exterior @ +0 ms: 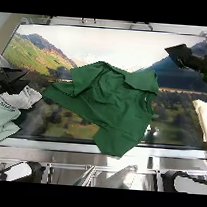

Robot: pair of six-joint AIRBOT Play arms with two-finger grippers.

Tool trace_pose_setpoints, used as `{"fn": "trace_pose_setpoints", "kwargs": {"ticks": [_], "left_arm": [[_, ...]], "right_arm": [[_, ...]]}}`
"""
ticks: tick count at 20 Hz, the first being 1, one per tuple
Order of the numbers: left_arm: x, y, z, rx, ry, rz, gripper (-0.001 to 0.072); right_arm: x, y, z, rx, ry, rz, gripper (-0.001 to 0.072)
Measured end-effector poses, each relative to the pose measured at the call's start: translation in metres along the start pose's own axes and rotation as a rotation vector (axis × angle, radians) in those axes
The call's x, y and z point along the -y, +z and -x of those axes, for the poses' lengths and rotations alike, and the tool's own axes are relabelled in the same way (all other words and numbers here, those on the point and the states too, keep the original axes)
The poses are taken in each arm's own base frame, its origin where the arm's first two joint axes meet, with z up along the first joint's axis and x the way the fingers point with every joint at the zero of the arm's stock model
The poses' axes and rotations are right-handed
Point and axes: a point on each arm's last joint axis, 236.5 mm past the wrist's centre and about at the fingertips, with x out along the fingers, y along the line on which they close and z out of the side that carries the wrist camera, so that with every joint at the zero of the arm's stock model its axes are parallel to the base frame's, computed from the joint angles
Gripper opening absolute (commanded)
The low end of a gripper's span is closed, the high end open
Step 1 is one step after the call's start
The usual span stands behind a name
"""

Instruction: Fold the shirts.

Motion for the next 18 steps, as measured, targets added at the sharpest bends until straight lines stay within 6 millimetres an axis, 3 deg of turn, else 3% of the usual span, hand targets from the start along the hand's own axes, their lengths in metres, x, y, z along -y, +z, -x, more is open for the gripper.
{"fn": "trace_pose_setpoints", "kwargs": {"ticks": [3, 5, 9, 13, 15, 18], "left_arm": [[-0.027, -0.008, 0.0, -0.115, 0.031, 0.049, 0.0717], [-0.055, -0.017, -0.004, -0.199, 0.133, 0.061, 0.0705], [-0.092, -0.015, -0.032, -0.341, 0.33, -0.032, 0.0699], [-0.128, -0.006, -0.066, -0.542, 0.563, -0.218, 0.0699], [-0.144, 0.004, -0.077, -0.624, 0.674, -0.31, 0.0699], [-0.164, 0.022, -0.085, -0.691, 0.789, -0.388, 0.0699]], "right_arm": [[0.014, -0.024, 0.026, -0.115, 0.042, -0.085, 0.0458], [0.013, -0.055, 0.045, -0.223, 0.083, -0.169, 0.0451], [-0.004, -0.127, 0.073, -0.358, 0.113, -0.318, 0.0437], [-0.028, -0.188, 0.087, -0.409, 0.107, -0.373, 0.0437], [-0.039, -0.206, 0.094, -0.418, 0.104, -0.368, 0.0437], [-0.054, -0.215, 0.101, -0.406, 0.105, -0.333, 0.0436]]}}
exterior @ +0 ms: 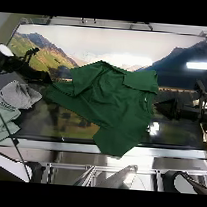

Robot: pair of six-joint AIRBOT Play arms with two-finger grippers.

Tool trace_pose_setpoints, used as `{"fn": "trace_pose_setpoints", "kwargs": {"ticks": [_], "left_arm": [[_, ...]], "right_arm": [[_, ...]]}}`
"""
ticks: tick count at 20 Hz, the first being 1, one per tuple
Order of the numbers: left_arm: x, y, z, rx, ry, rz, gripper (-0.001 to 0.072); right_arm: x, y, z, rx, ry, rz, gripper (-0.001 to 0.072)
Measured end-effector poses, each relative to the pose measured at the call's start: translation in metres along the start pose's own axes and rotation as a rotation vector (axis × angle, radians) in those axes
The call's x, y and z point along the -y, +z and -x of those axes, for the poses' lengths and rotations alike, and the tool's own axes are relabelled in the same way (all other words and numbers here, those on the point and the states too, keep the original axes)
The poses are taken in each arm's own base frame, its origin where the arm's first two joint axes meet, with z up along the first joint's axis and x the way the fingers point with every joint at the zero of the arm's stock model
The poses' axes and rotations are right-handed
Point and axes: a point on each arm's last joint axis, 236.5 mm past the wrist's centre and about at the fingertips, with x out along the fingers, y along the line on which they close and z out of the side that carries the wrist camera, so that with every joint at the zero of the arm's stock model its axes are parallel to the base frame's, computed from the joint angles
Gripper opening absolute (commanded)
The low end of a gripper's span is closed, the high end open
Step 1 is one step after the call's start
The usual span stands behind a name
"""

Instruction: Fold the shirts.

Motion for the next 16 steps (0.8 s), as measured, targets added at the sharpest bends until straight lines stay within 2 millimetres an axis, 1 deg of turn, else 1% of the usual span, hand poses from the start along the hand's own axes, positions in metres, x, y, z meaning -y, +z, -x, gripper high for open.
{"fn": "trace_pose_setpoints", "kwargs": {"ticks": [1, 4, 6, 7, 8, 9, 10, 12, 16], "left_arm": [[-0.004, 0.003, -0.004, -0.019, 0.015, -0.008, 0.0698], [-0.012, 0.002, -0.019, -0.094, 0.028, -0.013, 0.0698], [-0.015, -0.002, -0.027, -0.126, 0.03, -0.014, 0.0697], [-0.015, -0.003, -0.028, -0.134, 0.028, -0.014, 0.0696], [-0.015, -0.004, -0.029, -0.14, 0.024, -0.012, 0.0592], [-0.016, -0.006, -0.029, -0.15, 0.021, -0.01, 0.0419], [-0.017, -0.01, -0.03, -0.168, 0.019, -0.008, 0.0366], [-0.012, -0.014, -0.031, -0.184, -0.002, -0.005, 0.0366], [0.016, -0.018, -0.031, -0.204, -0.12, -0.003, 0.0367]], "right_arm": [[-0.004, -0.003, 0.001, 0.004, -0.002, 0.014, 0.0437], [-0.012, -0.009, 0.003, 0.008, -0.002, 0.012, 0.0437], [-0.011, -0.017, 0.004, -0.014, -0.021, -0.016, 0.0436], [-0.006, -0.023, 0.005, -0.033, -0.048, -0.039, 0.0436], [0.0, -0.03, 0.006, -0.056, -0.081, -0.064, 0.0436], [0.006, -0.036, 0.008, -0.072, -0.113, -0.087, 0.0436], [0.011, -0.043, 0.009, -0.087, -0.144, -0.112, 0.0436], [0.02, -0.057, 0.012, -0.107, -0.194, -0.159, 0.0436], [0.041, -0.09, 0.015, -0.143, -0.286, -0.246, 0.0436]]}}
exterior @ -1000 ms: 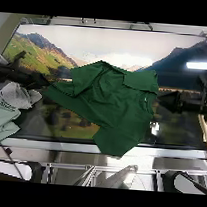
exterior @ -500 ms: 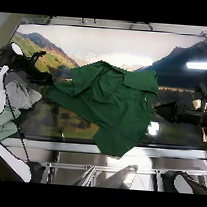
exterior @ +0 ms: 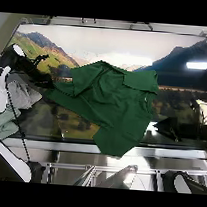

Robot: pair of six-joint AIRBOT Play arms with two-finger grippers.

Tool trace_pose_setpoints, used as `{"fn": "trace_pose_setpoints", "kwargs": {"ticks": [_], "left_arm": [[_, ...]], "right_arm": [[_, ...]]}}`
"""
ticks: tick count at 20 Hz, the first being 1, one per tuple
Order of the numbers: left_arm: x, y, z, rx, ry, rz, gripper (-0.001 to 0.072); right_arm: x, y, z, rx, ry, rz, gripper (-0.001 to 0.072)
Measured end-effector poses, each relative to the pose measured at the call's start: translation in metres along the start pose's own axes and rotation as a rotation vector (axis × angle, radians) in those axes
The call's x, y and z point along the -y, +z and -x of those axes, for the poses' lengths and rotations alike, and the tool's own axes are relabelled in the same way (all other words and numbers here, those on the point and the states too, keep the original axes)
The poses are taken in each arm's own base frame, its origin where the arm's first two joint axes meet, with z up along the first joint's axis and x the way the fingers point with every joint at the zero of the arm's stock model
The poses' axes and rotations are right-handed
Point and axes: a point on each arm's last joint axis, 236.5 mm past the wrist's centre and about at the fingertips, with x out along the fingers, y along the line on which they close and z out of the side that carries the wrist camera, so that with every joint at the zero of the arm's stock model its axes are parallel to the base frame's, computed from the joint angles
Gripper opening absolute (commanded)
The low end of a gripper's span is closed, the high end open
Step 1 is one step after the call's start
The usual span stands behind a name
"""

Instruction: Fold the shirts.

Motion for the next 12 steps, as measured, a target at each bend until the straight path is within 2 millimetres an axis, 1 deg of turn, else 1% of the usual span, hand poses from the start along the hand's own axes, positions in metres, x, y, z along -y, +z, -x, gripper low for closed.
{"fn": "trace_pose_setpoints", "kwargs": {"ticks": [3, 4, 5, 6, 7, 9, 11, 12], "left_arm": [[0.019, -0.012, -0.008, -0.046, -0.084, -0.004, 0.0366], [0.022, -0.019, -0.012, -0.075, -0.107, -0.002, 0.0366], [0.026, -0.029, -0.018, -0.108, -0.136, 0.001, 0.0348], [0.029, -0.037, -0.022, -0.136, -0.158, 0.003, 0.0094], [0.03, -0.044, -0.026, -0.158, -0.178, 0.002, 0.0015], [0.03, -0.051, -0.029, -0.173, -0.202, -0.001, 0.0016], [0.029, -0.049, -0.028, -0.158, -0.206, -0.006, 0.002], [0.03, -0.045, -0.025, -0.141, -0.21, -0.011, 0.0021]], "right_arm": [[0.017, -0.02, -0.009, -0.033, -0.034, -0.057, 0.0437], [0.022, -0.025, -0.012, -0.044, -0.04, -0.073, 0.0437], [0.026, -0.031, -0.015, -0.057, -0.045, -0.084, 0.0437], [0.029, -0.036, -0.018, -0.066, -0.045, -0.098, 0.0439], [0.033, -0.041, -0.021, -0.078, -0.048, -0.112, 0.0446], [0.038, -0.049, -0.025, -0.096, -0.049, -0.135, 0.0446], [0.043, -0.055, -0.029, -0.106, -0.052, -0.152, 0.0446], [0.046, -0.054, -0.031, -0.098, -0.056, -0.162, 0.0445]]}}
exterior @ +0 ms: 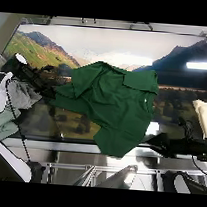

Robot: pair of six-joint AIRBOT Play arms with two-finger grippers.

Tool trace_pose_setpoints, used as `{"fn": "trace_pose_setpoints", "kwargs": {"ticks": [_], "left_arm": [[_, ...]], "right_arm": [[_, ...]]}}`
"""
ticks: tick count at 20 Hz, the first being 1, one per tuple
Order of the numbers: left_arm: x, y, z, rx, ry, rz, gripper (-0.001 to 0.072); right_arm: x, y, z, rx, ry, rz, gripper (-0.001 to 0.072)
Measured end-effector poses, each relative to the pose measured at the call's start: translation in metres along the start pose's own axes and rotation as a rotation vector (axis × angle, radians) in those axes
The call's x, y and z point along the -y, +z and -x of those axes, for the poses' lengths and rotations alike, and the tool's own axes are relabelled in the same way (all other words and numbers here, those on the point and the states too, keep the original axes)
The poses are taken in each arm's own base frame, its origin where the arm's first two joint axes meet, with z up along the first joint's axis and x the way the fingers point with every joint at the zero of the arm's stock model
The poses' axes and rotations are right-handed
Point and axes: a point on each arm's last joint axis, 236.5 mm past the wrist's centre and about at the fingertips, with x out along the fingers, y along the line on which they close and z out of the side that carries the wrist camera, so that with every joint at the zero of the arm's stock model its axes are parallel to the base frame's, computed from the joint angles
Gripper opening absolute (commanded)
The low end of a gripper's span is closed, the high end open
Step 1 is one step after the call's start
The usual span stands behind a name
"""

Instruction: Fold the shirts.

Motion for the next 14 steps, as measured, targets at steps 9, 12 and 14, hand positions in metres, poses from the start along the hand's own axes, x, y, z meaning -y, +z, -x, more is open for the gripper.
{"fn": "trace_pose_setpoints", "kwargs": {"ticks": [9, 12, 14], "left_arm": [[0.028, 0.028, 0.023, 0.114, -0.074, -0.067, 0.0021], [0.031, 0.028, 0.024, 0.117, -0.083, -0.07, 0.0021], [0.032, 0.028, 0.025, 0.117, -0.087, -0.071, 0.0021]], "right_arm": [[0.019, 0.027, -0.033, 0.034, -0.019, -0.059, 0.0434], [0.015, 0.026, -0.057, -0.002, -0.008, -0.048, 0.0235], [0.007, 0.031, -0.071, 0.002, 0.024, -0.028, 0.0048]]}}
